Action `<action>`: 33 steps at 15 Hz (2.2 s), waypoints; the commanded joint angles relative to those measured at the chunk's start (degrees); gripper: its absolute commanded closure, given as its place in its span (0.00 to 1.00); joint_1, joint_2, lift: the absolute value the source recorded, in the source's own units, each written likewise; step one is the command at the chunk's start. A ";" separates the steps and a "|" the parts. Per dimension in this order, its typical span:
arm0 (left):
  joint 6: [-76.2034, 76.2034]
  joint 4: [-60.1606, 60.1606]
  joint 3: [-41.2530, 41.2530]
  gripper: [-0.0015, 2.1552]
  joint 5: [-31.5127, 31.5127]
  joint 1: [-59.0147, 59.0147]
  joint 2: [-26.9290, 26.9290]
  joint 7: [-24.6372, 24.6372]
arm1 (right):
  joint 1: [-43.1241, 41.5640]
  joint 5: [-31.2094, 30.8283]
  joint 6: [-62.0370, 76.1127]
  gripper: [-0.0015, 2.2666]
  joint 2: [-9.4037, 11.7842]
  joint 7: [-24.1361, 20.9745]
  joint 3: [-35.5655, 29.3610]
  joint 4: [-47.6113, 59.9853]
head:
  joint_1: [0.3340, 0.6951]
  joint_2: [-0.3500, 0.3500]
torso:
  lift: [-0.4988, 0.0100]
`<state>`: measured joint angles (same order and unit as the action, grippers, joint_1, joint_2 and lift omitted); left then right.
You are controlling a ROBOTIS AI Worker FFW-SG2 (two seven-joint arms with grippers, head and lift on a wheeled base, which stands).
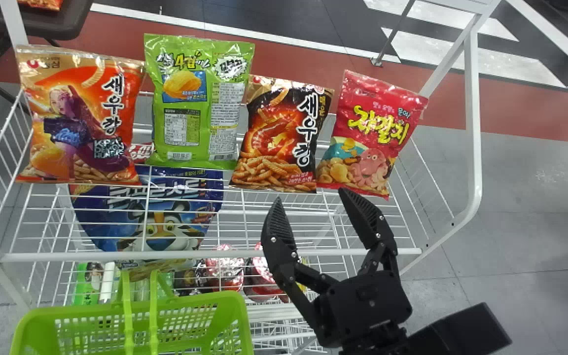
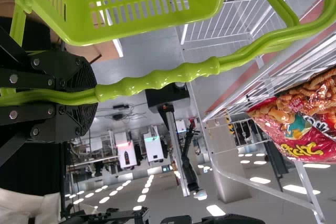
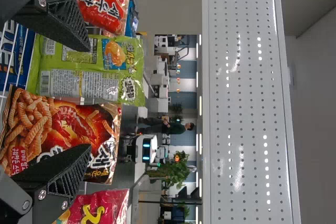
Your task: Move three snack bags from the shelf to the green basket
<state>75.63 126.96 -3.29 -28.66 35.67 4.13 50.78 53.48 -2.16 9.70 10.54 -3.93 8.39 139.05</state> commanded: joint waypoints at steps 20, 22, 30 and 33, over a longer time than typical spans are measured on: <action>-0.43 0.57 1.62 0.98 -0.26 0.54 0.18 0.73 | -11.47 1.37 9.32 0.08 0.80 2.97 5.85 -12.48 | 1.00 0.07 | 0.88; -0.43 0.74 1.89 0.98 -0.26 0.72 0.35 0.82 | -16.83 1.64 1.41 0.08 0.80 2.97 8.49 -12.83 | 1.00 0.14 | 0.88; -0.43 0.57 2.41 0.98 -0.08 0.89 0.53 1.17 | -38.27 -1.61 -26.89 0.08 -4.82 1.91 19.04 -20.22 | 1.00 0.43 | 0.88; -0.61 0.21 2.41 0.98 -0.08 0.89 0.53 1.52 | -44.16 -1.26 -27.95 0.08 -6.40 1.82 22.02 -26.02 | 1.00 0.54 | 0.88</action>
<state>75.12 127.30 -0.88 -28.74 36.56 4.66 52.30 11.88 -3.54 -17.70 4.82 -2.08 28.85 115.41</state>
